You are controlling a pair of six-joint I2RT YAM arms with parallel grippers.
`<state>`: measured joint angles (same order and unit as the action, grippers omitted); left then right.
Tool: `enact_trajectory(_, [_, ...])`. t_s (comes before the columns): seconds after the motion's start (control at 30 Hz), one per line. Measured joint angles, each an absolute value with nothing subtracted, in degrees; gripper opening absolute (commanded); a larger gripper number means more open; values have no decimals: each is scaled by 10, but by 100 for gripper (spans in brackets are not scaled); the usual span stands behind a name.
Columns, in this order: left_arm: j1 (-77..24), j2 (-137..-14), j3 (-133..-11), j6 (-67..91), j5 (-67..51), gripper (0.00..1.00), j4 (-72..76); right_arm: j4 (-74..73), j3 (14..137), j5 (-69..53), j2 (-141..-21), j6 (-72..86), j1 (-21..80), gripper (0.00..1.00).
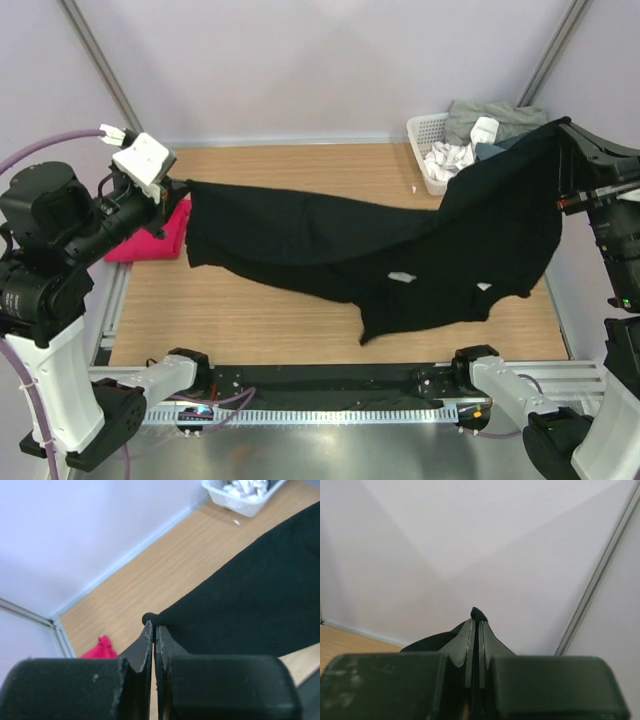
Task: Fold and stack the t-shirts
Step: Flatten the tshirt out
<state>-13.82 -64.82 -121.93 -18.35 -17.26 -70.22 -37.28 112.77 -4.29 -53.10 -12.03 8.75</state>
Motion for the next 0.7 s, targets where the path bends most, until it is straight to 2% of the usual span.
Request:
enact_trajectory(0.13, [-138, -632, -1171, -181, -191, 0, -719, -380, 1099, -54, -510, -118, 88, 1])
enact_trajectory(0.37, [-139, -689, -1071, -169, -211, 0, -724, -373, 932, -70, -541, -131, 85, 1])
enact_trajectory(0.53, [-139, -793, -971, -169, -204, 0, -683, -323, 844, -76, -625, -145, 85, 1])
enact_trajectory(0.7, [-139, -928, -915, -167, -186, 0, -629, -247, 806, -81, -778, -160, 85, 1])
